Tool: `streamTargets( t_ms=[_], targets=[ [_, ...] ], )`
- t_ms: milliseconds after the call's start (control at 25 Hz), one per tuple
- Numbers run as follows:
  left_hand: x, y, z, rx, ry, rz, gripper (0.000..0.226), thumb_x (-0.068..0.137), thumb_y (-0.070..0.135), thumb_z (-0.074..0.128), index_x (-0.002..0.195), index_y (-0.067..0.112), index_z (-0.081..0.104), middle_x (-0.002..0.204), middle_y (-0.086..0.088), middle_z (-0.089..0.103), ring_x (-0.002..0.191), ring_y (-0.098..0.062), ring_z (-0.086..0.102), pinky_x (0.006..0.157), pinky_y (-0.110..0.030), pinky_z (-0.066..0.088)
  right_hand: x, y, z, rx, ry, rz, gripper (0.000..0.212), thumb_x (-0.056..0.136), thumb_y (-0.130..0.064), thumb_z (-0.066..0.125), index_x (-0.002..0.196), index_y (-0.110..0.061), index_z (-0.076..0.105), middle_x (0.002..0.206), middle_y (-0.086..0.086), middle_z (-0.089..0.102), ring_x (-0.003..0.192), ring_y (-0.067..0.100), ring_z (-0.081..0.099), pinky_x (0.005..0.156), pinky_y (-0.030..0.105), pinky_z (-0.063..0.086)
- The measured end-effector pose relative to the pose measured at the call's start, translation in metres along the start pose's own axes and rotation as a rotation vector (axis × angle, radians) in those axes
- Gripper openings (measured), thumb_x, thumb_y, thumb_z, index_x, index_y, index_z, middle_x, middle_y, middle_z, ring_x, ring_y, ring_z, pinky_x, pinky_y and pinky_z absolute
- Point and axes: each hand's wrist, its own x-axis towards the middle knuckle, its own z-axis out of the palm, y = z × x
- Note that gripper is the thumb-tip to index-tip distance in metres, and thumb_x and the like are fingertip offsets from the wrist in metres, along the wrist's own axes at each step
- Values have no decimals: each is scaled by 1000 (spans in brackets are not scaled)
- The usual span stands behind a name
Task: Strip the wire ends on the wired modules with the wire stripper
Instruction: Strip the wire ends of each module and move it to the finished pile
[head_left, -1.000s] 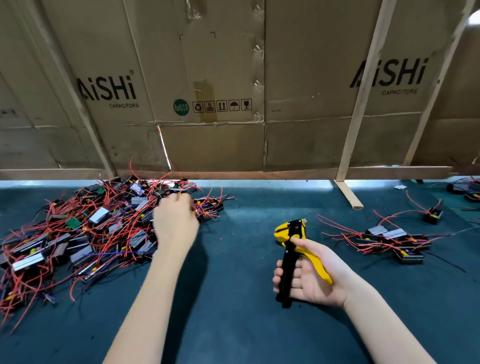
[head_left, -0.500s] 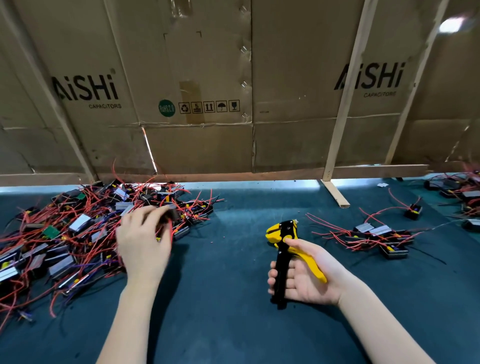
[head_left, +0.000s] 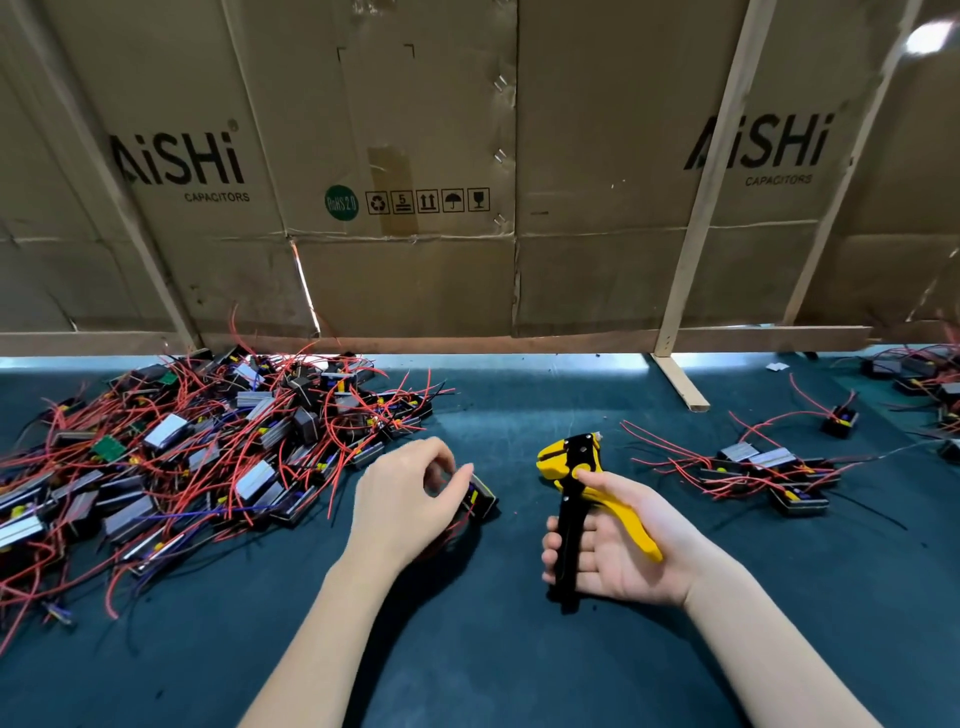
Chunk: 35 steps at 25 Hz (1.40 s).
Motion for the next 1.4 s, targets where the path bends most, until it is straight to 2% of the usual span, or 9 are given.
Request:
streamTargets(
  t_ms=[80, 200, 320, 480, 600, 720, 960, 1160, 1400],
  targets=[
    [0, 5, 3, 320, -65, -205, 59, 78, 75, 51, 60, 19, 58, 58, 8, 58, 63, -14, 58, 58, -27, 40, 0, 0, 0, -5, -2, 1, 53, 78, -42, 65, 100, 6, 58, 85, 23, 62, 75, 37, 66, 76, 49, 58],
    [1, 19, 11, 482, -175, -312, 71, 72, 88, 39, 63, 20, 58, 66, 5, 62, 73, -19, 61, 68, -29, 42, 0, 0, 0, -9, 2, -1, 53, 78, -43, 64, 99, 6, 58, 86, 23, 62, 76, 37, 66, 77, 48, 57],
    [1, 19, 17, 257, -97, -243, 42, 82, 65, 54, 74, 25, 64, 73, 10, 67, 82, -14, 63, 82, -31, 40, 0, 0, 0, -10, -1, -1, 54, 77, -43, 65, 100, 6, 58, 86, 23, 62, 76, 37, 66, 76, 48, 58],
    [0, 8, 12, 86, -192, 99, 11, 86, 38, 66, 85, 26, 67, 79, 13, 67, 86, -11, 54, 86, -30, 34, 1, 0, 0, -7, -7, -2, 53, 76, -42, 66, 98, 6, 59, 85, 23, 62, 75, 37, 66, 75, 48, 58],
    [-1, 9, 11, 31, -318, 224, 11, 76, 20, 71, 86, 24, 68, 83, 11, 64, 90, -14, 52, 85, -34, 37, 1, 1, 0, -8, -8, -3, 53, 75, -42, 66, 98, 6, 59, 85, 23, 63, 75, 37, 67, 75, 48, 58],
    [-1, 8, 12, 109, -248, 265, 12, 74, 17, 72, 83, 25, 67, 82, 12, 63, 91, -16, 53, 83, -32, 35, 2, 1, -1, -7, -10, -4, 53, 75, -42, 66, 97, 6, 60, 85, 23, 63, 75, 38, 67, 75, 48, 58],
    [-3, 9, 18, 149, -41, 236, 30, 80, 48, 72, 70, 22, 59, 78, 11, 58, 82, -15, 53, 82, -33, 35, 1, 1, -1, -14, -14, -4, 53, 76, -43, 65, 97, 6, 59, 85, 23, 62, 75, 37, 66, 75, 48, 58],
    [-5, 22, 32, -86, -154, 244, 34, 90, 28, 68, 123, 22, 62, 119, 10, 62, 104, -11, 58, 95, -31, 42, 0, 1, 2, -35, -9, -3, 53, 78, -44, 63, 97, 5, 59, 83, 22, 62, 73, 36, 66, 78, 48, 56],
    [-7, 25, 31, -441, -3, -28, 11, 87, 6, 69, 86, 17, 72, 72, 9, 69, 63, -7, 64, 68, -15, 49, -3, 0, 0, -64, -36, -6, 52, 81, -45, 62, 97, 4, 58, 85, 22, 61, 72, 36, 63, 77, 45, 56]
  ],
)
